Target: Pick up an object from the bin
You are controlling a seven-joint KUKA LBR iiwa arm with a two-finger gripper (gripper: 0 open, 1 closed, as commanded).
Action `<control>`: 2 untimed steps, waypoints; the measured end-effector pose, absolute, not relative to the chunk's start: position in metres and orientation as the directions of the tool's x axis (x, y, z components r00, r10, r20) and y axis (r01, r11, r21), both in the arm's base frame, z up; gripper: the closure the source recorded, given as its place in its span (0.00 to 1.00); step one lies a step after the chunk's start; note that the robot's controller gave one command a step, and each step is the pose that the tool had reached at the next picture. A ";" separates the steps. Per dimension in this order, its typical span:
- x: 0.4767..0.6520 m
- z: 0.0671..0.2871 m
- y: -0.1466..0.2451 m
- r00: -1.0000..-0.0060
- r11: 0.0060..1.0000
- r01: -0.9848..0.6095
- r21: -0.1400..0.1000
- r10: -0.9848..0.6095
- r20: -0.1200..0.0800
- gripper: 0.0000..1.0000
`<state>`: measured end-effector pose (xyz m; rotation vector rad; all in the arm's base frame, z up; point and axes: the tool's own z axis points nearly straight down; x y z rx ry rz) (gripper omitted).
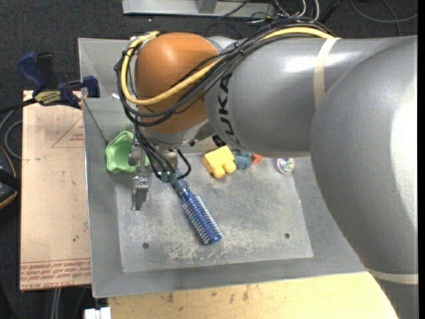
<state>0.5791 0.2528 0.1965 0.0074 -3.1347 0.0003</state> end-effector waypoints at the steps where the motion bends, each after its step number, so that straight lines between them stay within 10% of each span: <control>1: 0.649 0.084 0.232 -0.948 0.948 -0.317 0.004 -0.317 -0.011 0.00; 2: 0.611 0.101 0.148 -0.991 0.991 -0.136 0.000 -0.136 -0.001 0.00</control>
Offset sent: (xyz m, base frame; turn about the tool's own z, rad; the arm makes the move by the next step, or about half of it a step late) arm 0.0733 -0.0263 -0.1265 -0.3159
